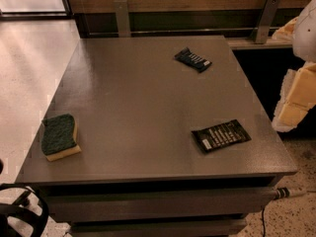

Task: Move rxbar blueberry near sponge

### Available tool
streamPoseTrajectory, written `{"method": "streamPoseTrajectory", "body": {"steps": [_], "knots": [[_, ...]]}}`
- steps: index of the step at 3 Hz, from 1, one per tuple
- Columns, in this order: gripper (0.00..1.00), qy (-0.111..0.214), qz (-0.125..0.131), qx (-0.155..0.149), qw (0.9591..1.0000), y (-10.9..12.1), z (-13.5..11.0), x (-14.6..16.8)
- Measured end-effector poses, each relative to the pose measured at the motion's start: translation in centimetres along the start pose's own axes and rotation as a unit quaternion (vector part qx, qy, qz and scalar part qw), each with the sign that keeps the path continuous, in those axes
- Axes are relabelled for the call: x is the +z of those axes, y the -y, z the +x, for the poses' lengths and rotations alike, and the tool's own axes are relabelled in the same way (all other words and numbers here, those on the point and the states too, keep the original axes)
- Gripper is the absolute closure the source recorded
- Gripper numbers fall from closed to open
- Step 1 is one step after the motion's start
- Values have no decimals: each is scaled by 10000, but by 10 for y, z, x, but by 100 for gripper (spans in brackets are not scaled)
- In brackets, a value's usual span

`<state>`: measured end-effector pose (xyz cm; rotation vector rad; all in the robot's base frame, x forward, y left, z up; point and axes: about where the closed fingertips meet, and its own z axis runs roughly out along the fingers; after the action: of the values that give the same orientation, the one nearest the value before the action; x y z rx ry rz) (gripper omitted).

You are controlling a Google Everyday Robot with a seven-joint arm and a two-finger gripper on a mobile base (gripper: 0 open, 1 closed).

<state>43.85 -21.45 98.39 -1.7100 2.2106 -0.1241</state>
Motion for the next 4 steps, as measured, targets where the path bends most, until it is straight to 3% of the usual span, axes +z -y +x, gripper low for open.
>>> {"method": "streamPoseTrajectory", "body": {"steps": [1, 2, 3, 4], "knots": [[0, 2, 2, 2, 10000, 0, 0, 0], [0, 189, 109, 163, 9996, 18, 6, 4], [0, 481, 334, 645, 9962, 53, 23, 15], [0, 976, 606, 1305, 9848, 95, 44, 34]]}}
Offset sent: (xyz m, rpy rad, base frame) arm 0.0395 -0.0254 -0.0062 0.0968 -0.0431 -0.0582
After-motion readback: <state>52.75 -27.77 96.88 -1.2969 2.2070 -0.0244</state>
